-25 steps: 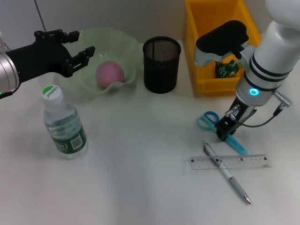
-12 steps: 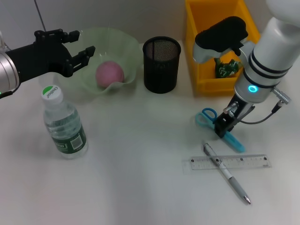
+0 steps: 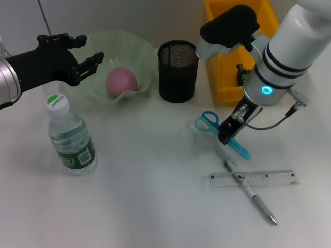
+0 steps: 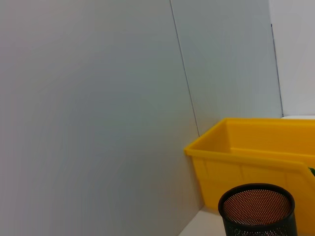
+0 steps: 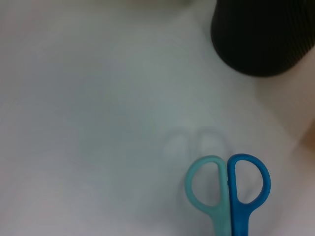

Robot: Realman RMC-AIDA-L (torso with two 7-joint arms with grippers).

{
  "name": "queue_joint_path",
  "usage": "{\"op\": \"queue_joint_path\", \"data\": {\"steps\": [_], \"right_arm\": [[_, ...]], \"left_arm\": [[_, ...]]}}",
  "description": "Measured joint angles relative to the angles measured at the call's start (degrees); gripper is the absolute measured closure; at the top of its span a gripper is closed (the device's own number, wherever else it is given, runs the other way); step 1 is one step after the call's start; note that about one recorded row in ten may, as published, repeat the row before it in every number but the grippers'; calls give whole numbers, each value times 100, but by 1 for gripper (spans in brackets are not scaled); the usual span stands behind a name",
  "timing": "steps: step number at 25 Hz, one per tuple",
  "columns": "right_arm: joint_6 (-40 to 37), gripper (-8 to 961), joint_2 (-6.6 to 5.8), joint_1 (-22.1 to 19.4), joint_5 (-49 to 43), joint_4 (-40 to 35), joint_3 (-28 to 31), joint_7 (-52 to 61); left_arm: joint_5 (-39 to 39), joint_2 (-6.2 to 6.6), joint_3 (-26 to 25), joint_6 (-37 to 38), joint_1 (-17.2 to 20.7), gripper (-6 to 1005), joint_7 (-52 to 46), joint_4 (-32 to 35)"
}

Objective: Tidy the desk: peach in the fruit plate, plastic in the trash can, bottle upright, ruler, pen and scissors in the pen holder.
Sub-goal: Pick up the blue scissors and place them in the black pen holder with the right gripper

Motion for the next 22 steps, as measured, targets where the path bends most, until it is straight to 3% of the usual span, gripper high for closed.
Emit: {"op": "queue_joint_path", "data": {"steps": [11, 15, 22], "right_arm": [[436, 739, 17, -657, 159, -1554, -362, 55], [1089, 739, 14, -1173, 165, -2327, -693, 45], [2249, 739, 13, -1625, 145, -2760, -1038, -4]], "left_arm": [[0, -4, -5, -3, 15, 499, 26, -5], [0, -4, -2, -1, 18, 500, 26, -16], [0, -5, 6, -1, 26, 500, 26, -5]]}}
